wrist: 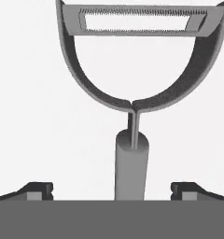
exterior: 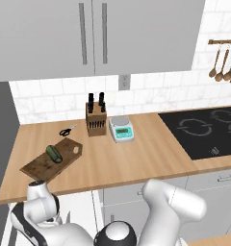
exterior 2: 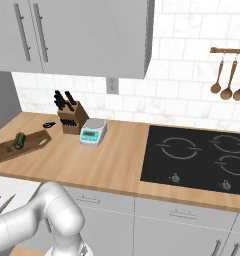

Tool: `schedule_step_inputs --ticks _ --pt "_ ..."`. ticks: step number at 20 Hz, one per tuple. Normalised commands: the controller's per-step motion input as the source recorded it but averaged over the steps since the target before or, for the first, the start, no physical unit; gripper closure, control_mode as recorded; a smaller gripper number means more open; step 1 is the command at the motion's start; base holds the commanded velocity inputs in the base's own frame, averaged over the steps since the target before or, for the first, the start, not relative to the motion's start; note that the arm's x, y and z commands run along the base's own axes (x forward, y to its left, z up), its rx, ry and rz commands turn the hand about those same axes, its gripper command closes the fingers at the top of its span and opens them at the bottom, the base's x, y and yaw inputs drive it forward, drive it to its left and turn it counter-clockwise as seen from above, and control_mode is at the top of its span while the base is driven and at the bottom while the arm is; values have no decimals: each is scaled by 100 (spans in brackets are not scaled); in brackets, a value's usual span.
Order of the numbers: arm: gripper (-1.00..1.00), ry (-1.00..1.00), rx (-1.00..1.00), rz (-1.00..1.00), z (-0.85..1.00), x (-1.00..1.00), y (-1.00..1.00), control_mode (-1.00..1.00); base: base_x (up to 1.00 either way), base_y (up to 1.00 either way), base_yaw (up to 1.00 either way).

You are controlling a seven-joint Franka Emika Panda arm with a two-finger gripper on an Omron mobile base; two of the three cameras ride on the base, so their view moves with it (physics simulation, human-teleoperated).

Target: Place the appropriate cutting tool for cutting the cucumber skin on the cutting board.

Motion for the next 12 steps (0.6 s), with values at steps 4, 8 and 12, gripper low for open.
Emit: schedule_step_inputs --ticks 4,8,12 --pt "100 -1 -3 0 -36 2 3 -100 0 0 0" --pt "100 -4 -7 0 -37 0 13 -100 0 0 0" --pt "100 -4 0 0 -13 0 9 -100 0 0 0"
